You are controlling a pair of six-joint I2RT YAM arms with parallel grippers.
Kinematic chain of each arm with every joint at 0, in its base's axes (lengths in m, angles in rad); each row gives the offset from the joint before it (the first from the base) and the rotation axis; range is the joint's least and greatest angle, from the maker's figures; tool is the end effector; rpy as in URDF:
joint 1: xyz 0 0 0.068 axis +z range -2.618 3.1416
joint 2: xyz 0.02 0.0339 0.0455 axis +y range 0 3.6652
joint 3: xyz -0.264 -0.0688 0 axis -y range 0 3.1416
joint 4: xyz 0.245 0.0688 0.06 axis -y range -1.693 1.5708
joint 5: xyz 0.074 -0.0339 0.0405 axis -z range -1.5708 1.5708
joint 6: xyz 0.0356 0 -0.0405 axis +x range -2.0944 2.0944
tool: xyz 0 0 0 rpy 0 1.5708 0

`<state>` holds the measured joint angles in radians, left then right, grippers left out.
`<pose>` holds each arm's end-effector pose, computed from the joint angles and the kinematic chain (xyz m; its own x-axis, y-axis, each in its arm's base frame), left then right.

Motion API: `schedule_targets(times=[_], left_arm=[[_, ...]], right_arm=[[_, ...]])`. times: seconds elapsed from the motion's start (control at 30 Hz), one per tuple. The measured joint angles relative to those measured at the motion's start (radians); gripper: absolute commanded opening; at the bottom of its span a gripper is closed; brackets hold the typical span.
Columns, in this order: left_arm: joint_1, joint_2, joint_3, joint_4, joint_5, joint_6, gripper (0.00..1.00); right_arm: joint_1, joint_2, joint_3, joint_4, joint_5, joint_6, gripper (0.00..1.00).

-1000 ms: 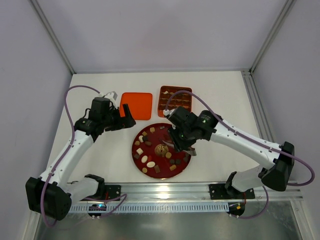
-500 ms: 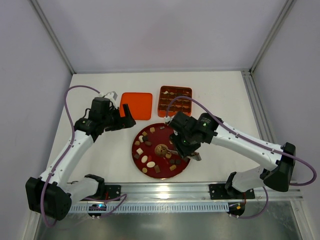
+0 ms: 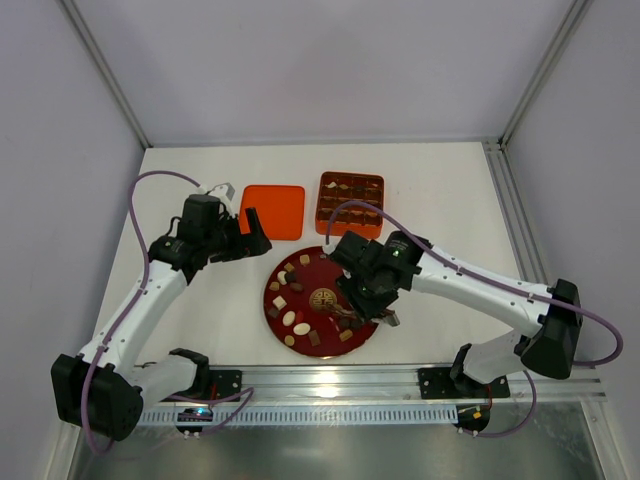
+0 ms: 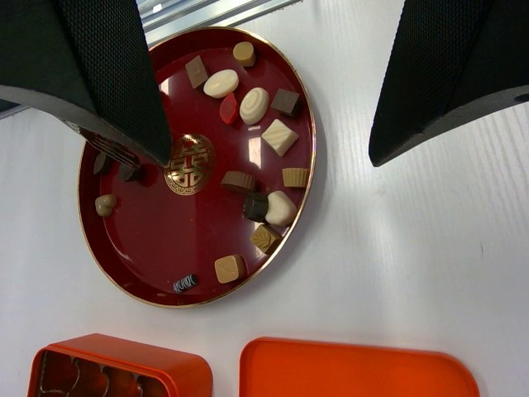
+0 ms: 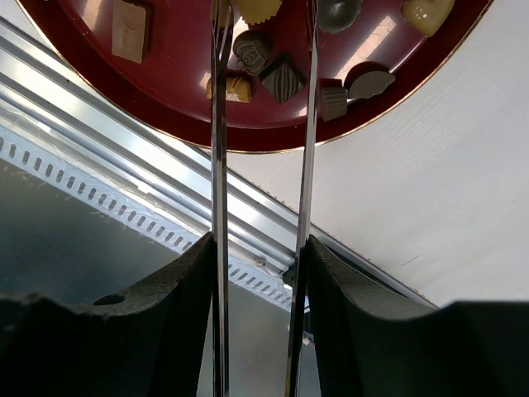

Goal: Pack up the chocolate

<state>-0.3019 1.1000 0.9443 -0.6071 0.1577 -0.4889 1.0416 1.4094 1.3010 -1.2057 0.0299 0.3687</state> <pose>0.2184 -0.0739 0.2946 -0.7712 -0.2456 -0.5873 0.0451 0.8991 -0.4353 0.1299 0.2200 0.3012 -0.7651 -0.5946 -0.2472 -0.6253 0.7777 0.0645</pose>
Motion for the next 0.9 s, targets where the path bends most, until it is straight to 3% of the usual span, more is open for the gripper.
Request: schedule_targets(times=[0.4,0.7,0.9], left_arm=[[0.0,0.0,0.0,0.0,0.0,0.0,1.0],[0.0,0.0,0.0,0.0,0.0,0.0,1.0],[0.0,0.0,0.0,0.0,0.0,0.0,1.0]], right_arm=[[0.004,0.027,-0.031,0.032,-0.009,-0.007,0.47],[0.004,0.042,-0.037,0.047,-0.027,-0.023,0.33],[0.005,0.051,-0.035,0.045,-0.031,-0.027,0.33]])
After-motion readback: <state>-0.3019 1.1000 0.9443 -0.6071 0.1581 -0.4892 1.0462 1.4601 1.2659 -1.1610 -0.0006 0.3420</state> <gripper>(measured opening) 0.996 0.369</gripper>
